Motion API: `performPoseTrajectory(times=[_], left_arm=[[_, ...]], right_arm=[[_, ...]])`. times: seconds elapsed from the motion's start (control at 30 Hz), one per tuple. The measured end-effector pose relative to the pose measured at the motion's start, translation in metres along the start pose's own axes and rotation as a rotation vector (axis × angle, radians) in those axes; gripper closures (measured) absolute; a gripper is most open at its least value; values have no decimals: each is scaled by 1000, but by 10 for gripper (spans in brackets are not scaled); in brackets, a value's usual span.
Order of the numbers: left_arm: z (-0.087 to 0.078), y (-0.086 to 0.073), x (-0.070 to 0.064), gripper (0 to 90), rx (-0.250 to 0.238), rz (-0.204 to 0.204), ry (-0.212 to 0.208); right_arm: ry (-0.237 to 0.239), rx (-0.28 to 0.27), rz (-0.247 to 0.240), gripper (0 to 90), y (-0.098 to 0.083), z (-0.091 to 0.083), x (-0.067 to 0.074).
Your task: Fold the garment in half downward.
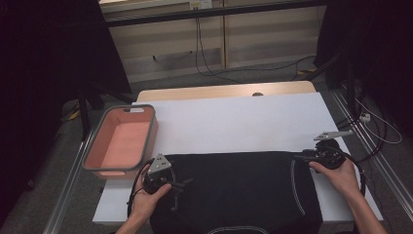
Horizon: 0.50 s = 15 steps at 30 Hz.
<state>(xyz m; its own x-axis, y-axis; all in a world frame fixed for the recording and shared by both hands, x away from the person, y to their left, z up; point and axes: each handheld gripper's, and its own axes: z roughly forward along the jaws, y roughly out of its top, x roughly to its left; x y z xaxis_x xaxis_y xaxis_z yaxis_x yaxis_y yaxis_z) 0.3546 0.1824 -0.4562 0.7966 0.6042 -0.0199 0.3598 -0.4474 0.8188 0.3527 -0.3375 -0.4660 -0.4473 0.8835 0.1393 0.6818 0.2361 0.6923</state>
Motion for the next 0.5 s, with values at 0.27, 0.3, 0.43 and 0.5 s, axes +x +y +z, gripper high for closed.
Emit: performPoseTrajectory(times=[0.27, 0.3, 0.43, 0.5], left_arm=[[0, 0, 0, 67, 0, 1, -1], [0, 0, 0, 67, 2, 2, 1], [0, 0, 0, 69, 9, -1, -12], [0, 0, -1, 72, 11, -1, -16]], right_arm=[[27, 8, 0, 587, 1, 0, 0], [30, 7, 1, 590, 1, 0, 0], [61, 2, 3, 683, 0, 0, 0], [73, 1, 7, 719, 0, 0, 0]])
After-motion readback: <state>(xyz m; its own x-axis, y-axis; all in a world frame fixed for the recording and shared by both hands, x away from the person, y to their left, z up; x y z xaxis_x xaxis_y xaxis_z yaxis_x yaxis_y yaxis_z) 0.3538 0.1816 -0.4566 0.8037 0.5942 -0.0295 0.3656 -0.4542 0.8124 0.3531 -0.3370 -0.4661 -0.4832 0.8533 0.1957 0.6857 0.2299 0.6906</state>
